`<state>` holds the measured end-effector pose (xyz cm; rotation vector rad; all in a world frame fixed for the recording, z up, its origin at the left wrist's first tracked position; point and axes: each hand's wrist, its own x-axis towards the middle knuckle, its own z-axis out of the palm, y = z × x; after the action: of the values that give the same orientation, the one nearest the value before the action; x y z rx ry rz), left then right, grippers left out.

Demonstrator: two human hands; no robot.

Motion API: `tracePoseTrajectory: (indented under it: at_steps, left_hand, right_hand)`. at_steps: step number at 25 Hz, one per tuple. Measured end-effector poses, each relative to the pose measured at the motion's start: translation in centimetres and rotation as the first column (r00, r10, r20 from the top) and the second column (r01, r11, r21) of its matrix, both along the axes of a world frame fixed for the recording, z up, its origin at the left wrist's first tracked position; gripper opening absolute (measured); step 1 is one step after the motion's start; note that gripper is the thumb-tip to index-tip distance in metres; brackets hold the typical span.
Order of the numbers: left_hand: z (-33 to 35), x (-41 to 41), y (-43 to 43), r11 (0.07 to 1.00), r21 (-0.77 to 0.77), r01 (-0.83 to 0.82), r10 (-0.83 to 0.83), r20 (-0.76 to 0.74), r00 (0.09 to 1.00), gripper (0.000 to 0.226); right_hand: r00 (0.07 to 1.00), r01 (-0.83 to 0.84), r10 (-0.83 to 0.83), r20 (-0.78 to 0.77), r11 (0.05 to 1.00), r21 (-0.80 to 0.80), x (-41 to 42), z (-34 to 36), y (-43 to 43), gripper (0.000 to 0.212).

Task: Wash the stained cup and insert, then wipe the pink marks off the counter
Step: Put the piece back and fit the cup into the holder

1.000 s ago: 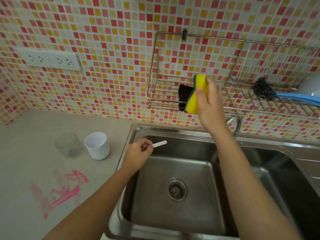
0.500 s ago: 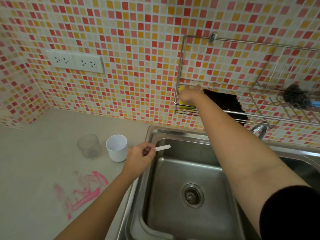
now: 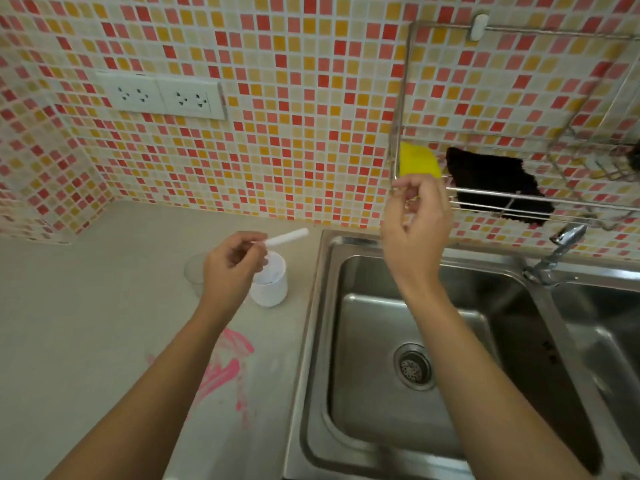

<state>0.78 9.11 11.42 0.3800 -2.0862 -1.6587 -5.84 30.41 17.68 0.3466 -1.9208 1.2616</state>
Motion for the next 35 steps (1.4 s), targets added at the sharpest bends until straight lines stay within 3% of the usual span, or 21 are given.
tracePoseTrajectory:
  at_steps: [3, 5, 8, 10, 13, 17, 23, 35]
  left_hand:
    - [-0.7, 0.1, -4.3, 0.998, -0.019, -0.053, 0.054, 0.059, 0.997, 0.020]
    - [-1.4, -0.1, -6.3, 0.996, -0.069, -0.052, 0.061, 0.128, 0.990, 0.019]
    - [-2.5, -0.8, -8.2, 0.966, -0.256, 0.018, 0.048, 0.250, 0.967, 0.018]
    - [-3.1, -1.7, -8.8, 0.905, -0.407, 0.127, 0.001, 0.301, 0.954, 0.018]
    - [-3.7, -3.2, -8.9, 0.774, -0.580, 0.253, -0.057, 0.334, 0.941, 0.021]
    - [-4.6, -5.0, -8.9, 0.653, -0.660, 0.371, -0.136, 0.380, 0.915, 0.024]
    - [-5.9, -5.7, -9.3, 0.586, -0.689, 0.427, -0.172, 0.409, 0.896, 0.025]
    - [-5.0, -6.7, -8.2, 0.431, -0.733, 0.526, -0.232, 0.474, 0.849, 0.028]
  right_hand:
    - [0.985, -0.107, 0.101, 0.143, 0.994, 0.037, 1.3, -7.0, -2.8, 0.007]
    - [0.919, -0.189, 0.140, 0.368, 0.977, 0.099, 1.3, -11.5, -4.8, 0.016]
    - [0.647, -0.417, 0.191, 0.738, 0.899, 0.133, 0.9, -16.4, -7.8, 0.066]
    - [0.518, -0.534, 0.222, 0.826, 0.838, 0.110, 1.0, -18.1, -9.7, 0.091]
    - [0.472, -0.543, 0.282, 0.835, 0.840, 0.023, 0.9, -18.8, -12.0, 0.107]
    - [0.505, -0.441, 0.318, 0.803, 0.894, -0.076, 0.5, -19.9, -14.1, 0.113]
    - [0.504, -0.452, 0.366, 0.782, 0.883, -0.122, 0.9, -20.6, -14.2, 0.095]
    - [0.504, -0.459, 0.316, 0.804, 0.886, -0.060, 0.4, -21.6, -14.5, 0.093]
